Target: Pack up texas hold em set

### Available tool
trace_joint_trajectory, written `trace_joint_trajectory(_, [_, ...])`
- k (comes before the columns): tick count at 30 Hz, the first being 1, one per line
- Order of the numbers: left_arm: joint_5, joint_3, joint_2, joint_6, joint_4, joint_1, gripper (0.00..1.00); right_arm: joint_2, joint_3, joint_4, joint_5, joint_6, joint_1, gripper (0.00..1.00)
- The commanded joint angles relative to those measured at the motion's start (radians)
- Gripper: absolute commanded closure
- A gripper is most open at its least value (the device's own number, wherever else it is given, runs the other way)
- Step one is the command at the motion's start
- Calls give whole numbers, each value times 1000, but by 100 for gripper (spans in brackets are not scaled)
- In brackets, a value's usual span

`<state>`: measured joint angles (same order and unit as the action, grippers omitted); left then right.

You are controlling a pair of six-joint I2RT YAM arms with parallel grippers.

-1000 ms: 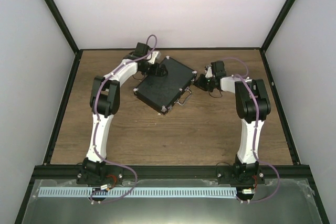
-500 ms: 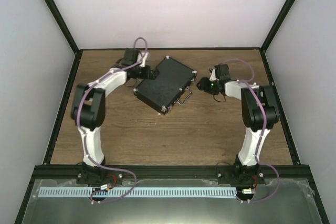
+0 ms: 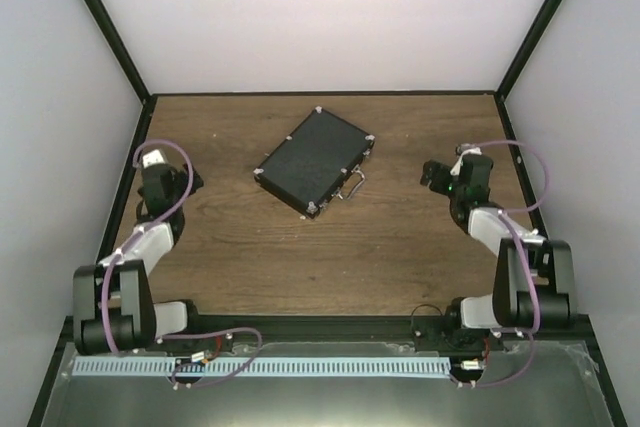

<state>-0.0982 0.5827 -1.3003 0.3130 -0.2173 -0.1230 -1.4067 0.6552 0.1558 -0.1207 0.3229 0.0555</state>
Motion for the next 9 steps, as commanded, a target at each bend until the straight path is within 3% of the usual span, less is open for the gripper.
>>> trace_joint_trajectory(1, [-223, -149, 64, -23, -262, 7, 0, 100, -152, 297, 97, -56, -5, 3])
trace_joint_trajectory(9, [-212, -225, -45, -72, -445, 17, 0, 87, -295, 492, 201, -36, -5, 2])
